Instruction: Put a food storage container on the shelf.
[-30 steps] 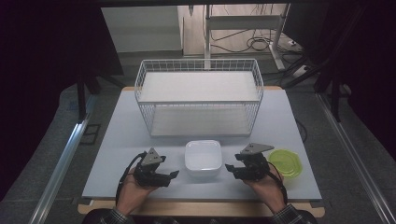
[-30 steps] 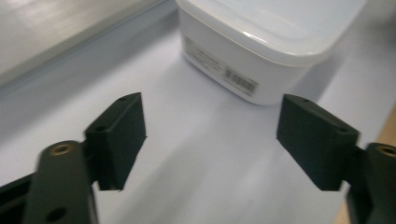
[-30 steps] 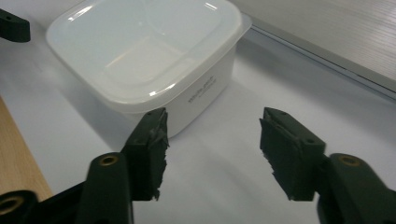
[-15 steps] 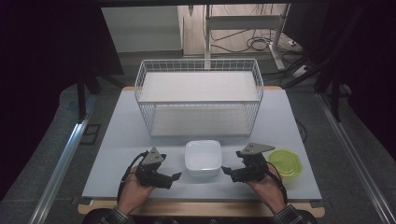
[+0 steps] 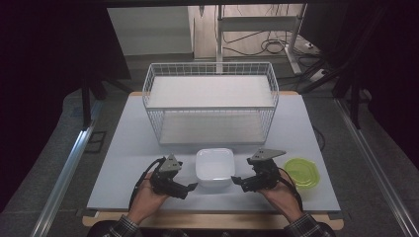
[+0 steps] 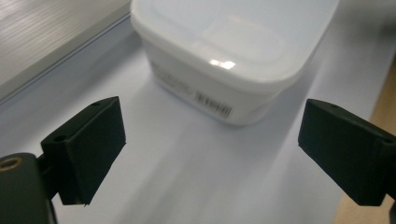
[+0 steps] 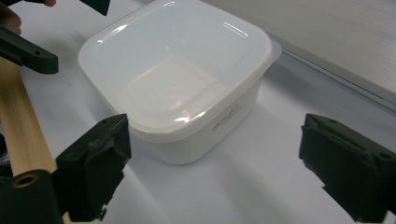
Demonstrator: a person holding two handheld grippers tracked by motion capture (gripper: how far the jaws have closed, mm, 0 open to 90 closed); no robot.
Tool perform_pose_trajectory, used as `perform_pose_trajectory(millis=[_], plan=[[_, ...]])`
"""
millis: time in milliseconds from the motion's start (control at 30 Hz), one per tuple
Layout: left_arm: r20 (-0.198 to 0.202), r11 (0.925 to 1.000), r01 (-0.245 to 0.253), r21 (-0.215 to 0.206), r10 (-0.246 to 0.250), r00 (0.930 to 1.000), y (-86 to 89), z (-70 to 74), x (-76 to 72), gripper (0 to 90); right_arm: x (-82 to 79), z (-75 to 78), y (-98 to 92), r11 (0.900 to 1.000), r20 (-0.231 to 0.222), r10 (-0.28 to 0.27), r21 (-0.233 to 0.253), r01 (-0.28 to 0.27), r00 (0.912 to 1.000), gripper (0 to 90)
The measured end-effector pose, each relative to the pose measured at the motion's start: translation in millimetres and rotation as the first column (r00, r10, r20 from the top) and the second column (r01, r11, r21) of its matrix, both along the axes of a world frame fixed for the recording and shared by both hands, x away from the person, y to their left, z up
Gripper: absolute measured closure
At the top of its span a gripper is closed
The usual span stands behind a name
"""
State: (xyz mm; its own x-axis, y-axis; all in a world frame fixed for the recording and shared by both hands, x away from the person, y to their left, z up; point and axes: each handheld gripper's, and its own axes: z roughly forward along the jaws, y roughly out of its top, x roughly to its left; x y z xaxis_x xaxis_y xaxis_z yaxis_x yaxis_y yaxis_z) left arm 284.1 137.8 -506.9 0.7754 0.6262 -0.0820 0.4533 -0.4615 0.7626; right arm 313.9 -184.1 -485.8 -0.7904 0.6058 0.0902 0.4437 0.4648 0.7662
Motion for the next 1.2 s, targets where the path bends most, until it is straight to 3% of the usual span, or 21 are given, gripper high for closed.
perform_pose_trajectory(millis=[167,233,300,367,500,667,767,800,833,900,967,1033,1200], plan=[[-0.036,0.9998,0.015,-0.013,-0.016,0.9992,-7.8,4.3,10.0,6.5,4.2,0.3,4.1,1.0,-0.031,0.01,0.014,-0.01,0.9995,4.7],[-0.044,0.999,0.015,-0.043,-0.017,0.9989,-7.9,5.9,14.2,5.2,5.9,2.4,7.0,1.0,-0.038,0.013,-0.002,-0.013,0.9992,5.9],[-0.078,0.9955,0.024,-0.092,-0.031,0.9965,-6.9,7.0,20.2,5.7,7.4,5.2,9.5,1.0,-0.027,0.011,-0.007,-0.011,0.9996,9.9],[-0.089,0.9941,0.025,-0.105,-0.034,0.9954,-6.3,7.0,24.5,6.7,12.1,6.3,11.5,1.0,-0.05,0.019,0.013,-0.018,0.9986,13.3],[-0.128,0.9907,0.043,-0.129,-0.06,0.9899,-8.1,4.5,37.2,14.0,22.6,1.8,17.2,0.999,-0.111,0.034,0.04,-0.03,0.9932,15.4],[-0.197,0.983,0.043,-0.178,-0.079,0.9772,-9.4,-0.3,49.7,18.2,33.6,-3.0,21.2,0.998,-0.173,0.032,0.05,-0.024,0.9844,20.1],[-0.231,0.9795,0.043,-0.197,-0.089,0.9689,-8.8,-2.0,53.1,20.5,41.5,-3.6,22.2,0.996,-0.234,0.044,0.08,-0.026,0.9713,27.0],[-0.231,0.9795,0.043,-0.197,-0.089,0.9689,-8.8,-2.0,53.1,21.2,41.5,-3.6,22.2,0.996,-0.234,0.044,0.08,-0.026,0.9713,27.0],[-0.25,0.9796,0.028,-0.199,-0.079,0.9649,-8.7,-1.4,52.3,22.2,44.4,-3.5,22.2,0.997,-0.289,0.026,0.082,-0.002,0.9568,31.1],[-0.282,0.9825,0.014,-0.186,-0.067,0.9572,-8.7,1.7,50.2,24.6,44.9,-0.1,18.8,0.997,-0.328,0.01,0.079,0.016,0.9448,40.5],[-0.288,0.9823,0.017,-0.186,-0.071,0.9551,-7.7,2.6,49.6,30.6,44.0,2.0,16.4,0.997,-0.327,0.011,0.079,0.015,0.9449,45.2],[-0.305,0.9814,-0.013,-0.191,-0.047,0.9513,-5.6,5.6,44.8,37.2,37.7,6.6,13.9,0.997,-0.333,-0.014,0.065,0.037,0.943,51.9],[-0.312,0.9811,-0.056,-0.185,-0.004,0.9502,-1.9,12.9,35.3,52.3,24.9,12.9,12.4,0.996,-0.303,-0.041,0.066,0.065,0.9519,61.6]])
